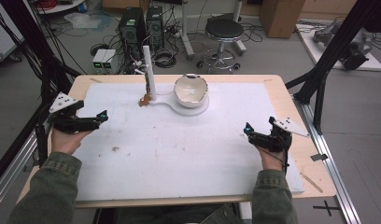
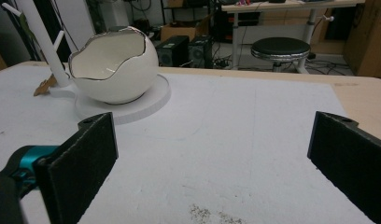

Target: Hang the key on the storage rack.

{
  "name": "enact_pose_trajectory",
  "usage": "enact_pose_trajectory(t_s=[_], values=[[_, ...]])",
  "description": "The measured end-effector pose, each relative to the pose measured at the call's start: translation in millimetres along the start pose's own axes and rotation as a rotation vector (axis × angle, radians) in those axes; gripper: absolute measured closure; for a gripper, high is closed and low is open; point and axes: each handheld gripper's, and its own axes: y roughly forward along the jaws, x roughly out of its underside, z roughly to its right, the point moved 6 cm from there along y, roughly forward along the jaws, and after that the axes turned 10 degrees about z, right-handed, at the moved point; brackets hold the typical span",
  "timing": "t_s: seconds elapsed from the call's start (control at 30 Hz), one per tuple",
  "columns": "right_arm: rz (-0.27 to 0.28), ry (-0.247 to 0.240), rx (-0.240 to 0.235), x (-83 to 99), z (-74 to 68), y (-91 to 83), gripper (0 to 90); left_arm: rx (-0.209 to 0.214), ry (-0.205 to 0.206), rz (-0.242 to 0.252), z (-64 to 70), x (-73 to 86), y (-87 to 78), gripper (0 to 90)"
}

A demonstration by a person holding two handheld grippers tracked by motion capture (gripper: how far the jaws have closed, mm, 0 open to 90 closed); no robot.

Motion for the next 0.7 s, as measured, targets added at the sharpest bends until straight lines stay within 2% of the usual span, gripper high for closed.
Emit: enact_pose_trajectory(t_s=[0.1,0.37,0.47,0.57,0.7], values=[[0.006,0.006,0.004,-0.5,0.0,-1.0,0.6,-0.023,0.013,0.022,-4.2,5.1,-7.9,1.6],[0.012,-0.003,-0.001,0.2,0.8,-1.3,0.6,-0.049,-0.047,0.077,-17.1,21.0,-27.7,1.7],[0.007,-0.001,-0.002,1.2,0.0,-1.1,0.6,-0.07,-0.063,0.079,-20.5,27.2,-34.1,1.7],[0.003,0.001,-0.001,1.8,-0.5,-1.1,0.6,-0.071,-0.086,0.084,-21.8,32.6,-38.3,1.7],[0.002,-0.006,-0.008,2.2,-0.5,-1.2,0.6,-0.081,-0.098,0.096,-22.5,31.4,-40.4,1.7]])
